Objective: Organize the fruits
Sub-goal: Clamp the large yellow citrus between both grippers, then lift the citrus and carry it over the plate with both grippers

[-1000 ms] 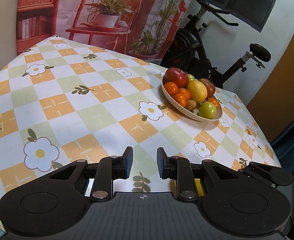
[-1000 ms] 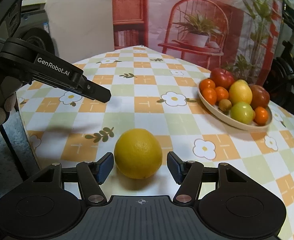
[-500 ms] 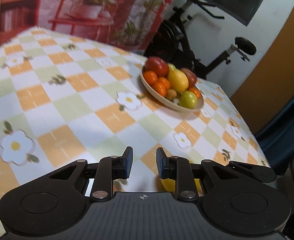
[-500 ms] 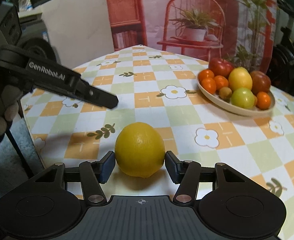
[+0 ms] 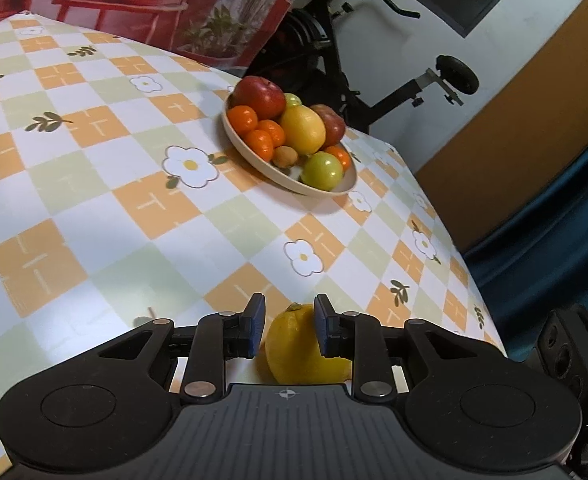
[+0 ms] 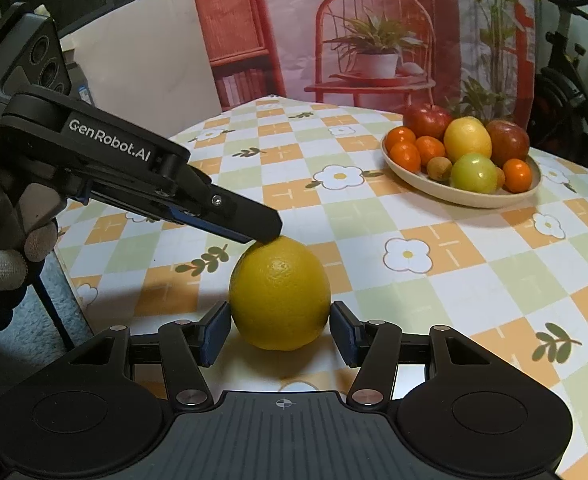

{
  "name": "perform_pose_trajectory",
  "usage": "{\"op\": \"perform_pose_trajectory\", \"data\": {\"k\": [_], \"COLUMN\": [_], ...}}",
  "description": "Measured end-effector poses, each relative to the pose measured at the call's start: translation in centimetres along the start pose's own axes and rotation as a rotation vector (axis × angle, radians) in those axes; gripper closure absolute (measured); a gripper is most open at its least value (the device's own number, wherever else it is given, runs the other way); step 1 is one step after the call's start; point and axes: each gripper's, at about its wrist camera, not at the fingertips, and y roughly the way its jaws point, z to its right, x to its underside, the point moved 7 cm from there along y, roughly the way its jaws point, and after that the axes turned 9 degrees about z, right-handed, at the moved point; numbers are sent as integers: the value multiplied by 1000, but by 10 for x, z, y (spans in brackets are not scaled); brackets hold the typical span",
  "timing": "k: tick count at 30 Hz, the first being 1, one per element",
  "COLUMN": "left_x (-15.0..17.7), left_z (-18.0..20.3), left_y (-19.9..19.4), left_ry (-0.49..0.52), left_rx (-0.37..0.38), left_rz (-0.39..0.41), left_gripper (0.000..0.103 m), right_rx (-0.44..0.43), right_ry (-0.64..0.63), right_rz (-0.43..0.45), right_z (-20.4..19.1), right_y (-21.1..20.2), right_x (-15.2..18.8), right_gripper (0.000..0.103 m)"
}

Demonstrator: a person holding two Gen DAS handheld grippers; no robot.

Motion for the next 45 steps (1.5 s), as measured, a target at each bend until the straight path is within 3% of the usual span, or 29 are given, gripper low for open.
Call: {"op": "perform_pose_trajectory", "data": {"k": [5,13,26,37,45], "left_x": [2,3,-2,-54,-96], "left_z": [4,9,22,50,52], "left_y": [6,15,14,16,41], "left_ry": [-22,-28,66,155,173], "left_rx": [35,66,59,75,74], "left_rz": [-18,-40,-29,47,58], "left_gripper": [69,69,68,68,68], "right_rx": [5,7,15,44,63], "right_ry": [19,33,39,-10,-32], "right_rz": [-10,-12,-6,81,103], "right_z": [4,7,9,28,57], "right_y": [-1,-1,0,-6,16], "right_x": [5,7,1,-50,-89], "right_gripper": [53,54,54,54,54]}}
